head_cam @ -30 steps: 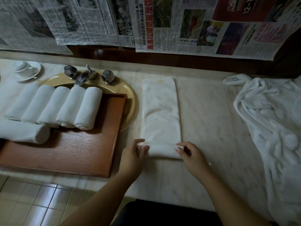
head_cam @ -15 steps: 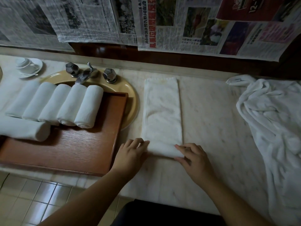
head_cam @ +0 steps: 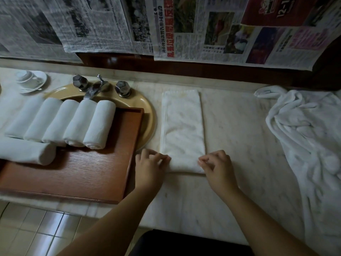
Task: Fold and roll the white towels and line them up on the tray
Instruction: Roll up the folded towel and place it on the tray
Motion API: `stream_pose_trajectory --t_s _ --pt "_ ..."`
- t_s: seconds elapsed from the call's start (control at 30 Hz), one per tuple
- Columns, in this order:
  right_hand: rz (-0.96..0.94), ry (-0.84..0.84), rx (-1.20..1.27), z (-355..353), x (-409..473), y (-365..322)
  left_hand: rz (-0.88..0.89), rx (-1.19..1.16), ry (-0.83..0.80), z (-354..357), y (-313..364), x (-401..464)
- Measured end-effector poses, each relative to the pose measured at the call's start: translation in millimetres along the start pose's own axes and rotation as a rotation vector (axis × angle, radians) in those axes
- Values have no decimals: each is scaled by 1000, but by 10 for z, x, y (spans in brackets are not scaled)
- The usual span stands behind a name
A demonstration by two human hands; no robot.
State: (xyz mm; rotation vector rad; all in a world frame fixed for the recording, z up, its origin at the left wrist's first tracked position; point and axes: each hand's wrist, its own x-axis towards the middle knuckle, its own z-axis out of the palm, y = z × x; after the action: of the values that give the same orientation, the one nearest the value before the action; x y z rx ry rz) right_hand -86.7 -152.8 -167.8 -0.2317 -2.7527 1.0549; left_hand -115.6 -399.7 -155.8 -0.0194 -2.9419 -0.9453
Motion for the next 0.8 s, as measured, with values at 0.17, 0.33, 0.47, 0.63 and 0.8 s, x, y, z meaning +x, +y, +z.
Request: stream_pose_trajectory --t_s 0.17,0.33,0.47,0.63,0.8 --pt "-367 10 -232 -88 -253 130 522 343 -33 -48 -207 -103" --pt "-284 -119 -88 -106 -148 196 422 205 -168 -58 -263 -12" --pt "-7 -241 151 -69 3 160 166 21 -365 -137 -196 143" --pt "311 -239 290 22 209 48 -275 -361 -298 -139 14 235" --pt "255 -62 220 68 293 -21 -380 -416 -218 -141 201 251"
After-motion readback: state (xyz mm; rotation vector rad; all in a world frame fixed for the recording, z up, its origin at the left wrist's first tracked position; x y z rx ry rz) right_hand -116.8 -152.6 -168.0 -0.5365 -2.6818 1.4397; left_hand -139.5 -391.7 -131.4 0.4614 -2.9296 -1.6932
